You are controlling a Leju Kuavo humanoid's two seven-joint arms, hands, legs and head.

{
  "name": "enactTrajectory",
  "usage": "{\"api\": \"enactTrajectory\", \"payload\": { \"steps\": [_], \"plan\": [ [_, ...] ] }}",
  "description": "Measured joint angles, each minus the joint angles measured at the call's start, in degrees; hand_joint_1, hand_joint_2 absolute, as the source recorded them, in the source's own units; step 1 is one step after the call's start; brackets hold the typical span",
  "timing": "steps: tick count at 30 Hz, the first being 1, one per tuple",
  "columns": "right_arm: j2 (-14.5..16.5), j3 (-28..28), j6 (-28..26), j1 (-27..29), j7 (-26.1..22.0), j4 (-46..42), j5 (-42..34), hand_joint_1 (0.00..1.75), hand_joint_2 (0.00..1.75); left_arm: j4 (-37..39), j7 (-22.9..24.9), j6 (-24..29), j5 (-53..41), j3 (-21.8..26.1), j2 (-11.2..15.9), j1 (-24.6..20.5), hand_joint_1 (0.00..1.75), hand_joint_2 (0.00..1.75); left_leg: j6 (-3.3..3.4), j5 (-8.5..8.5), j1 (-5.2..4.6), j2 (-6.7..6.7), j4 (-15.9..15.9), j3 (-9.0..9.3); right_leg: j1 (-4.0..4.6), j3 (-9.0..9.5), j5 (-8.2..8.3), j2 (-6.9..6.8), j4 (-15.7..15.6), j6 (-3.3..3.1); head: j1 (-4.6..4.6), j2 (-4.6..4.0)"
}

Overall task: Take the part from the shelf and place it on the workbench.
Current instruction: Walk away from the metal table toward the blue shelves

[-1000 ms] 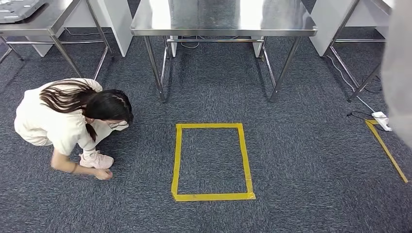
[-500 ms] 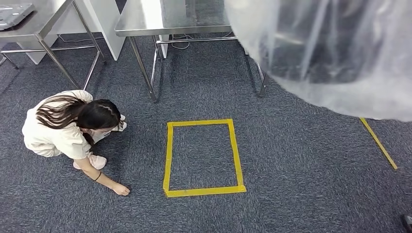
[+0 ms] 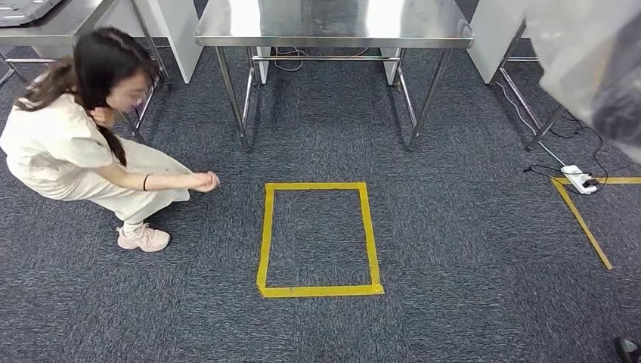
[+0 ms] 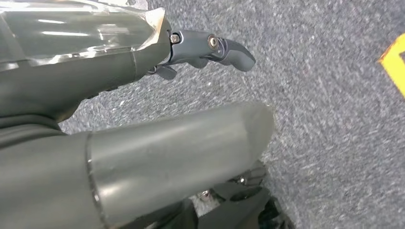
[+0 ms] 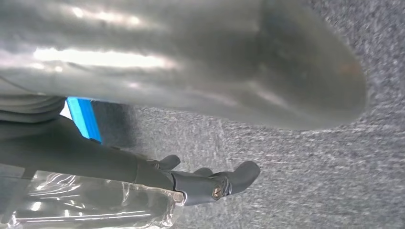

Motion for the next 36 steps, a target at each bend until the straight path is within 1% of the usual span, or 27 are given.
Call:
{"api": "enactTrajectory", "payload": {
  "steps": [1,2,3,4,5,6,7,8,10,13,15,21,31,33,36],
  "plan": [
    [-0.1,0.0,0.0,0.1,0.0,0.0,0.0,0.0,0.0,0.0,0.0,0.0,0.0,0.0,0.0,0.0,0.0,0.0,-0.11,0.19,0.01,0.02,0.0,-0.29,-0.17,-0.06,-0.36,0.0,1.0,0.43,0.14,0.0],
    [-0.2,0.0,0.0,0.1,0.0,0.0,0.0,0.0,0.0,0.0,-0.1,0.0,0.0,0.0,-0.1,0.1,0.0,0.0,-0.24,0.37,0.03,0.02,0.1,-0.55,-0.35,1.23,0.22,-0.01,-0.6,1.04,0.25,0.0],
    [-0.2,0.0,0.0,0.1,0.0,0.0,0.0,0.0,0.0,0.0,-0.1,0.0,0.0,0.0,-0.1,0.1,0.0,0.0,-0.38,0.49,0.06,0.01,0.3,-0.76,-0.54,3.66,1.46,-0.02,-4.4,1.68,0.38,0.0],
    [-0.3,0.0,0.0,0.1,0.0,0.0,0.0,0.0,0.0,0.0,-0.1,0.1,-0.1,0.0,-0.2,0.0,0.0,0.0,-0.57,0.54,0.07,0.02,0.6,-0.96,-0.74,6.44,2.7,-0.07,-9.0,2.13,0.52,0.0],
    [-0.3,0.0,0.0,0.0,-0.1,0.0,0.0,0.0,0.0,0.0,-0.2,0.1,-0.1,0.0,-0.2,0.0,0.0,0.0,-0.83,0.48,-0.05,0.02,1.0,-1.14,-0.77,8.67,3.81,-0.06,-13.1,2.27,0.64,0.0],
    [-0.3,0.0,0.0,-0.1,-0.1,0.0,0.0,0.0,0.0,0.0,-0.2,0.2,-0.1,0.0,-0.2,0.0,0.0,0.0,-1.08,0.32,-0.21,0.03,1.4,-1.29,-0.86,9.98,4.44,-0.06,-15.6,2.11,0.63,0.01],
    [-0.3,0.0,0.1,-0.1,-0.1,0.0,0.0,0.0,0.0,0.0,-0.3,0.3,-0.1,0.0,-0.2,0.0,0.0,0.0,-1.11,-0.06,-0.34,0.0,1.6,-1.39,-0.94,10.41,4.64,-0.05,-16.6,1.81,0.55,0.01],
    [-0.3,0.0,0.1,-0.1,-0.1,0.0,0.0,0.0,0.0,0.0,-0.3,0.4,-0.2,0.0,-0.2,0.0,0.0,0.0,-0.98,-0.28,-0.42,-0.03,1.7,-1.43,-0.91,10.31,4.78,-0.02,-16.6,1.54,0.33,0.01],
    [-0.3,0.0,0.1,0.0,-0.2,0.0,0.0,0.0,0.0,0.0,-0.3,0.5,-0.3,0.0,-0.2,0.0,0.0,0.0,-0.81,-0.2,-0.19,-0.12,1.7,-1.45,-0.87,10.34,4.92,-0.03,-16.6,1.22,-0.07,0.0],
    [-0.3,0.0,0.1,0.0,-0.2,0.0,0.0,0.0,0.0,0.0,-0.3,0.5,-0.5,0.0,-0.2,0.1,0.0,0.0,-1.68,0.49,0.19,-0.14,1.6,-1.46,-0.43,10.18,5.11,-0.03,-16.5,0.87,-0.23,0.0],
    [-0.3,0.0,0.1,0.0,-0.2,0.0,0.0,0.0,0.0,0.0,-0.3,0.5,-0.6,0.0,-0.2,0.1,0.0,0.0,-1.88,0.63,0.29,-0.16,1.6,-1.48,-0.29,10.09,5.16,-0.04,-16.4,0.78,-0.29,0.0],
    [-0.4,0.0,0.4,0.0,-0.2,0.0,-0.1,0.0,0.0,0.0,-0.3,0.5,-0.8,0.0,-0.2,0.1,0.0,0.0,-2.05,0.63,0.26,-0.16,1.5,-1.63,-0.07,9.84,5.15,-0.03,-16.4,0.78,-0.37,0.0],
    [-0.5,0.0,1.0,0.0,0.0,0.0,-0.4,0.0,0.0,0.0,-1.1,-1.0,-0.7,-0.1,-0.2,0.1,0.0,0.0,-2.05,0.63,-0.13,-0.15,1.6,-1.81,-0.35,9.71,5.16,-0.03,-16.4,0.81,-0.35,0.0],
    [-0.5,0.0,1.0,0.0,0.0,0.0,-0.5,0.0,0.0,0.0,-1.4,-1.2,-0.9,-0.1,-0.2,0.0,0.0,0.0,-1.86,0.52,-0.3,-0.16,1.9,-1.95,-0.59,9.73,5.24,-0.03,-16.5,0.97,-0.39,0.0],
    [-0.4,0.0,1.0,0.0,0.0,0.0,-0.6,0.0,0.0,0.0,-1.6,-1.0,-1.1,-0.1,-0.1,0.0,0.0,0.0,-1.25,0.2,-0.42,-0.2,2.2,-2.28,-0.97,9.81,5.34,-0.06,-16.6,1.36,-0.51,0.01]
  ]
}}
